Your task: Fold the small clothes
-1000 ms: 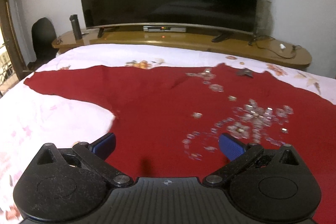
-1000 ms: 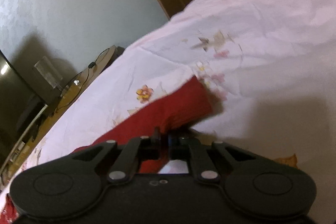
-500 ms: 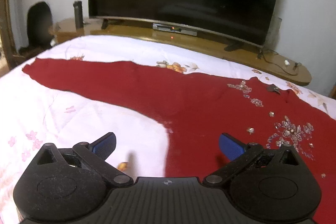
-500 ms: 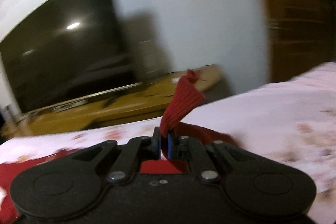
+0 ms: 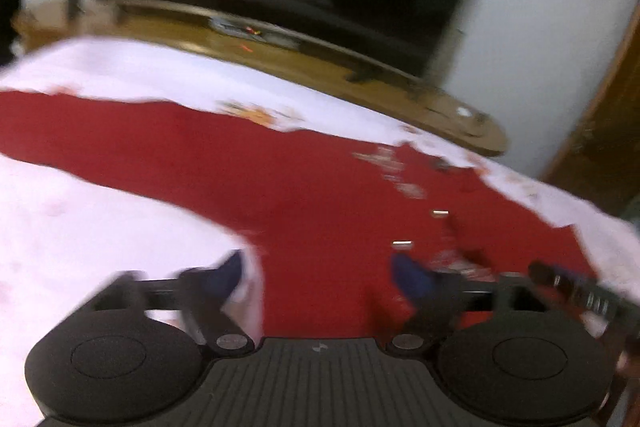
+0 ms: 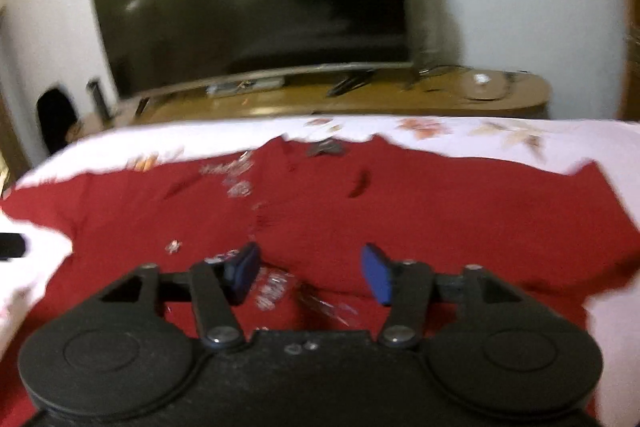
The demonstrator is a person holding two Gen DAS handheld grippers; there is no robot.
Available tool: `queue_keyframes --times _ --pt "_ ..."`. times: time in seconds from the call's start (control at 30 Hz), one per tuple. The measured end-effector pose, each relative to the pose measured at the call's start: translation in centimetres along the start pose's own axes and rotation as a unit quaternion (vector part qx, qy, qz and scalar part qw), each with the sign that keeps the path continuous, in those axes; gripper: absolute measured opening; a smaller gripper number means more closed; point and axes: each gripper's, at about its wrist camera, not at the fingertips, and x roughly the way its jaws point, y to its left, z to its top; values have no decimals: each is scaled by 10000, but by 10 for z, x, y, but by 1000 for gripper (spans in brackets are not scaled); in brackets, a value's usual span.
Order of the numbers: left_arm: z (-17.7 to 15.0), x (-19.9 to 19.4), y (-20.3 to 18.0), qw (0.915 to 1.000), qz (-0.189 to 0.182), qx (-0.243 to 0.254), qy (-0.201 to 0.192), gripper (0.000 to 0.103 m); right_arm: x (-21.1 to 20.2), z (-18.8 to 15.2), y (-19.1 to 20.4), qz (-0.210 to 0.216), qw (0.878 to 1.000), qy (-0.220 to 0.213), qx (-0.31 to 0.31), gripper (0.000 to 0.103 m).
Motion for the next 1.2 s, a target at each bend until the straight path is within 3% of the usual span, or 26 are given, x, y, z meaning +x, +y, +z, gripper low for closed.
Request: queue_keyframes --times 0.1,0.2,0.3,0.5,0.6,0.7,0.83,1.0,1.07,1.2 --pt "5 36 -33 9965 -776 -262 155 69 -30 -2 -29 -262 9989 22 392 56" --pt "4 82 -71 9870 -1361 -529 678 69 -53 -6 -58 -497 9963 -58 702 56" --pt "-4 125 -101 9851 -1100 -501 1221 63 -73 -9 -77 -686 9938 -186 857 56" --pt "2 145 -107 9845 -1077 -931 1027 62 -105 -25 -111 -877 9897 -292 1091 56" --pt "1 152 -115 9870 -943 -739 1071 7 -109 -30 -119 -928 9875 -294 1239 56" --pt "5 152 -115 9887 -975 -650 937 3 -111 -31 -124 -944 9864 -249 1322 56" --pt "31 127 -119 9918 -1154 -290 460 3 -116 -29 -126 -953 9872 -240 1255 56" --pt "64 91 -86 9932 -1140 -246 10 3 -112 -24 -129 -968 9867 -258 1284 56" --pt "63 78 -62 9945 -1033 -166 -24 3 -107 -24 -129 -941 9870 -253 1275 56" --pt "55 88 -28 9963 -778 -323 194 3 -78 -24 -130 -891 9891 -67 1172 56"
